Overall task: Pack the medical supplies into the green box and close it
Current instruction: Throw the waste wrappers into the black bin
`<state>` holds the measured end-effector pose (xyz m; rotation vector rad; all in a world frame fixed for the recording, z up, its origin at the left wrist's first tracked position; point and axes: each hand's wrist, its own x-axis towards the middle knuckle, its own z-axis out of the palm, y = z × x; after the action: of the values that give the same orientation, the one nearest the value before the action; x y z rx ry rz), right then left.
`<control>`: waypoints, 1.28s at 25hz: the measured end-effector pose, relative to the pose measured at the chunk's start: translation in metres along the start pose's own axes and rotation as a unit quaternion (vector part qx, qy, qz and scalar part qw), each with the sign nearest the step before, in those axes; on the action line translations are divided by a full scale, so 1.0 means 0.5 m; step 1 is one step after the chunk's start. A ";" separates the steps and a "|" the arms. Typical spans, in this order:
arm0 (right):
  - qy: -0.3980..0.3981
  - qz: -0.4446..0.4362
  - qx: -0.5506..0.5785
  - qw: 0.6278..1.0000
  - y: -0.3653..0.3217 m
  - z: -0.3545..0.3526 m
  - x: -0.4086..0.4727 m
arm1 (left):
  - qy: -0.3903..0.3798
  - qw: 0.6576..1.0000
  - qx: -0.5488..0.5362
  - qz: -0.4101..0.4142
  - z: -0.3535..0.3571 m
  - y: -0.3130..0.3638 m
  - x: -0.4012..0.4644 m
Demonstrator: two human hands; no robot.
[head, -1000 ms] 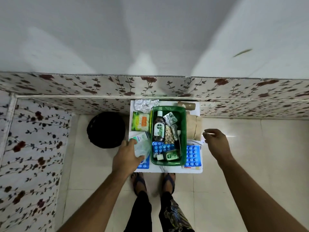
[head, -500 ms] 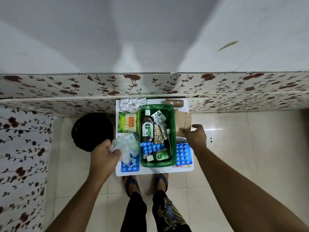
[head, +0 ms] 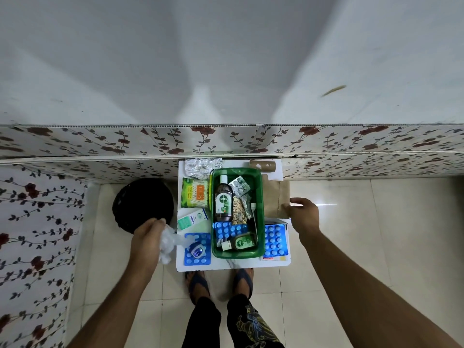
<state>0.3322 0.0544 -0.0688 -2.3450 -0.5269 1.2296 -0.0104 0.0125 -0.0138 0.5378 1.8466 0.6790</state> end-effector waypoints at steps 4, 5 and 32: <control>0.000 0.007 0.057 0.998 -0.033 -0.050 -0.047 | -0.031 0.999 0.016 0.009 -0.025 0.015 -0.017; -0.003 -0.002 0.089 0.996 -0.052 -0.065 -0.069 | -0.032 0.999 0.003 0.008 -0.037 0.017 -0.015; -0.129 -0.207 -0.254 0.936 0.152 1.112 -0.025 | -0.092 0.988 -0.026 -0.120 -0.248 -0.435 0.809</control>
<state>-0.1298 0.0971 -0.3844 -2.2805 -1.4988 1.3078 -0.2792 0.0872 -0.3995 0.3247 1.6814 0.4966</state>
